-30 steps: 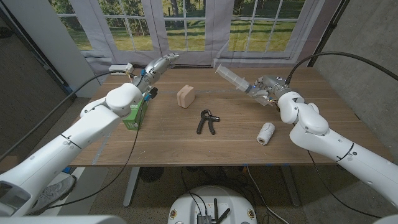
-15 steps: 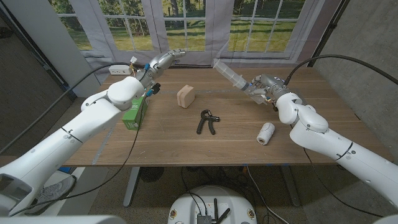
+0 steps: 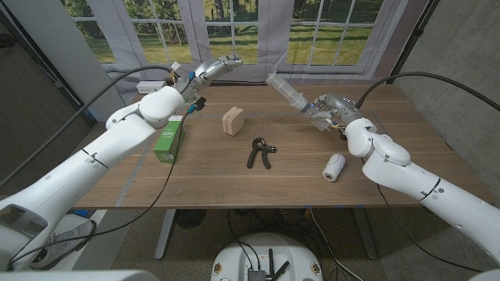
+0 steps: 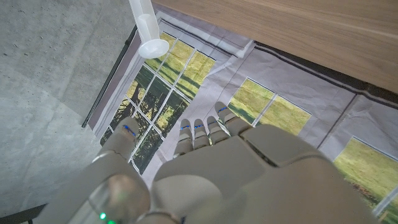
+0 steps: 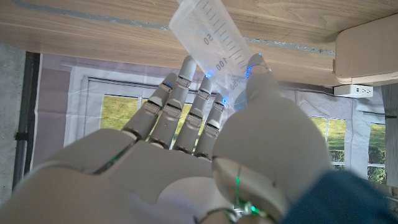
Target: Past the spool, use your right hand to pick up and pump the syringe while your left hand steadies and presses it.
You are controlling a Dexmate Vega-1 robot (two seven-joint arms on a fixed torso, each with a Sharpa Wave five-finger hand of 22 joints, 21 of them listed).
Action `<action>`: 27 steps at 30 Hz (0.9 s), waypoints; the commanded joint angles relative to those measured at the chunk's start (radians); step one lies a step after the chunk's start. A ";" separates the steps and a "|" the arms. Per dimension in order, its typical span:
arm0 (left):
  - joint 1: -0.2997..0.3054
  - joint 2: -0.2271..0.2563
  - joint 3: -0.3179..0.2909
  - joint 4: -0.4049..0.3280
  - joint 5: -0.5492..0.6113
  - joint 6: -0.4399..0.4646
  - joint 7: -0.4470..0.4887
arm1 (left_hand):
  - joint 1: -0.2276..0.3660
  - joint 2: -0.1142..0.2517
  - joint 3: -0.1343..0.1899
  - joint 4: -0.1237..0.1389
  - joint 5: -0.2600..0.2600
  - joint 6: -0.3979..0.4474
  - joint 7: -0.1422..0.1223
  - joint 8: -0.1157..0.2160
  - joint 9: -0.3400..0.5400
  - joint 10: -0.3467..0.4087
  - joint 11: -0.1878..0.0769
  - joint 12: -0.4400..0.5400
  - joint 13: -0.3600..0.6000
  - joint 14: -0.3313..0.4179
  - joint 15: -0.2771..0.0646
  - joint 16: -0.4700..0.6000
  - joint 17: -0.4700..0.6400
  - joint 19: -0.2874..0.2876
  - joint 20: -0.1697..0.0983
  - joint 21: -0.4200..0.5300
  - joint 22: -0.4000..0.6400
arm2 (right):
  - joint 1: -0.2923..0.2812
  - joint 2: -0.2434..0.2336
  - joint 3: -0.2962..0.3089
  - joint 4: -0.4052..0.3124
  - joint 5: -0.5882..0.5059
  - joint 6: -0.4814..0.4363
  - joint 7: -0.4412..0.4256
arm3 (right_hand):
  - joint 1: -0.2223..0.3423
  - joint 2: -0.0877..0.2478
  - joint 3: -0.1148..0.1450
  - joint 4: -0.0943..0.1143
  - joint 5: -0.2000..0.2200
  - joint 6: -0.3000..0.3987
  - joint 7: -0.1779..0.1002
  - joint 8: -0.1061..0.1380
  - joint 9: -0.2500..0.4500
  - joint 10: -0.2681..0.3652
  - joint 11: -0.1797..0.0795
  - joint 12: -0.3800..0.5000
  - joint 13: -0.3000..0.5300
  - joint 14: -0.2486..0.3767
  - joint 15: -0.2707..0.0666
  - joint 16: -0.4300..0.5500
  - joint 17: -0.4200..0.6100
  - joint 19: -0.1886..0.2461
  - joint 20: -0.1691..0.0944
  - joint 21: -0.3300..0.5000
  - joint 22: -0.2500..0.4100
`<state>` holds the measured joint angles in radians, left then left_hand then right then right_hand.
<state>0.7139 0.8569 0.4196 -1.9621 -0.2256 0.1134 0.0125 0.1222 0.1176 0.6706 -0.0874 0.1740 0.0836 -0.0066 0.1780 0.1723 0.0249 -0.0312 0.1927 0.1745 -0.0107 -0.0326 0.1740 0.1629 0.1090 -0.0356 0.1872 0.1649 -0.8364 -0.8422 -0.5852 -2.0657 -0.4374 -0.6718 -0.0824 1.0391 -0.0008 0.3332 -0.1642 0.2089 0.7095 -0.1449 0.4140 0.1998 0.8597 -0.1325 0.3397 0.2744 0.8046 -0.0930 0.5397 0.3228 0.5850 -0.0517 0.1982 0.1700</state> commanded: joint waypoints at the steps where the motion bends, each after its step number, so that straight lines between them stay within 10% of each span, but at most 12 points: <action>1: -0.066 -0.016 0.055 0.025 0.109 -0.037 -0.050 | 0.013 0.039 0.002 -0.007 -0.002 -0.004 -0.021 0.002 0.002 0.001 -0.020 0.005 0.001 0.004 -0.036 0.006 0.004 0.006 -0.011 0.006 0.006 | 0.030 0.005 -0.026 0.024 0.044 0.009 -0.015 | 0.075 0.083 0.000 0.005 0.008 0.068 -0.063 -0.002 -0.001 0.083 -0.068 0.000 0.002 0.003 -0.141 -0.006 0.002 0.007 -0.049 0.000 0.001; 27: -0.117 -0.038 0.114 0.060 0.213 -0.060 -0.163 | -0.024 0.039 -0.013 0.015 0.002 -0.044 -0.041 -0.004 0.000 -0.017 -0.028 -0.007 -0.002 -0.020 -0.077 0.001 0.008 -0.112 0.006 -0.020 0.007 | 0.035 -0.003 -0.031 0.038 0.080 0.063 -0.056 | 0.068 0.087 -0.003 0.004 0.014 0.063 -0.065 -0.013 -0.001 0.079 -0.068 -0.009 0.012 0.005 -0.142 -0.017 0.007 0.007 -0.050 -0.001 0.001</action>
<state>0.6192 0.8315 0.5106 -1.9204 -0.0422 0.0552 -0.1081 0.1071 0.1132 0.6539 -0.0778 0.1740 0.0496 -0.0464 0.1780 0.1725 0.0173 -0.0557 0.1878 0.1720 -0.0206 -0.0347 0.1739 0.1693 0.0126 -0.0288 0.1699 0.1705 -0.7988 -0.8410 -0.6238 -2.0355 -0.3787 -0.6425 -0.1187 1.0387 -0.0004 0.3250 -0.1615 0.2156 0.7129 -0.1483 0.3995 0.1925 0.8634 -0.1289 0.3309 0.2825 0.8044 -0.0929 0.5249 0.3285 0.5849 -0.0517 0.1982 0.1698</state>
